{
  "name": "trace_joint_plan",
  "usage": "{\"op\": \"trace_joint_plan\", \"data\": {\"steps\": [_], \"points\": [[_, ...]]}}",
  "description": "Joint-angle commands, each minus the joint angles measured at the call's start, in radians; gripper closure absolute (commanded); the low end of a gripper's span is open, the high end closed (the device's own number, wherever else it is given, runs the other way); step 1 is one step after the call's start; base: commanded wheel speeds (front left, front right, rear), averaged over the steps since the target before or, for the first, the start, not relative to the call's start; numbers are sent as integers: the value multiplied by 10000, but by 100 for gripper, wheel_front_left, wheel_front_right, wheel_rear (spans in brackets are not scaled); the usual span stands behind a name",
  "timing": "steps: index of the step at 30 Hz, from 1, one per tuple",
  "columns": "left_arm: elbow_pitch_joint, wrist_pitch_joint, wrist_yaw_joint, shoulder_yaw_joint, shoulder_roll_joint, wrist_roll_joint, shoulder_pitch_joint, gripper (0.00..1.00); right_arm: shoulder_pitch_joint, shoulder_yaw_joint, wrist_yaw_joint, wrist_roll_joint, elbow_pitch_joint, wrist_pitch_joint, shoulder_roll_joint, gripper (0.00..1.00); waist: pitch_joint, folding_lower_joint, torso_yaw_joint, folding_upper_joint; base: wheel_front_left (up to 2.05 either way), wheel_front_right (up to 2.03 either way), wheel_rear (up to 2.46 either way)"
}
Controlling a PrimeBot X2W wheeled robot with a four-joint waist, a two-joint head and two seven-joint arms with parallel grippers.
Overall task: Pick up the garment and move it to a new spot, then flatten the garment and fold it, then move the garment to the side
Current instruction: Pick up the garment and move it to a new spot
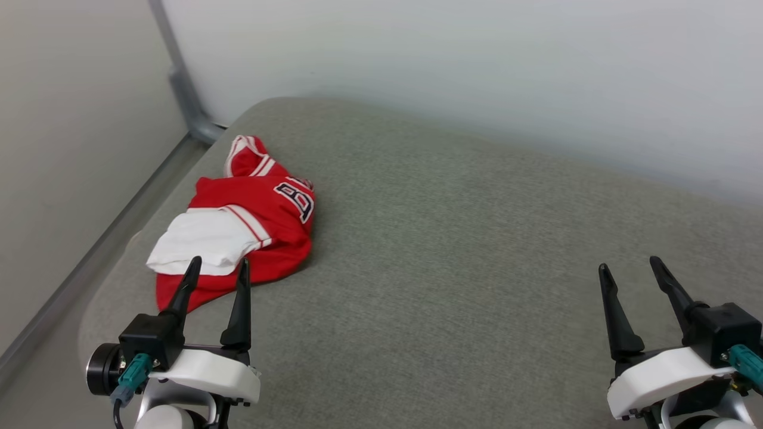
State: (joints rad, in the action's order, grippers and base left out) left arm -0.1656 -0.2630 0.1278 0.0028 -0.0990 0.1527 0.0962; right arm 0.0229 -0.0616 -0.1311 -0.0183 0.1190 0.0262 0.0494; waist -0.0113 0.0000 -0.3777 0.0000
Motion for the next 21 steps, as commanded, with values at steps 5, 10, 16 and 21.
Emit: {"op": "trace_joint_plan", "data": {"steps": [5, 10, 16, 21], "points": [[-66, -26, -19, 171, 29, -79, 119, 0, -258, 55, 7, -87, -156, -127, 16, 0, -128, 0, -710, 0, 0, 0, 0], [-89, -26, -14, 356, 57, -32, 111, 0, -458, 82, 7, -89, -324, -179, 16, 0, -251, 0, -874, 0, 0, 0, 0], [-140, -24, 2, 616, 86, 244, 395, 0, -712, 139, 7, 2, -312, -162, 16, 0, -600, 0, -830, 0, 0, 0, 0], [-665, -15, 23, 632, -194, 954, 1314, 0, -1020, 189, 7, 289, -107, 32, 16, 0, -1274, 0, -592, 0, 0, 0, 0]]}}
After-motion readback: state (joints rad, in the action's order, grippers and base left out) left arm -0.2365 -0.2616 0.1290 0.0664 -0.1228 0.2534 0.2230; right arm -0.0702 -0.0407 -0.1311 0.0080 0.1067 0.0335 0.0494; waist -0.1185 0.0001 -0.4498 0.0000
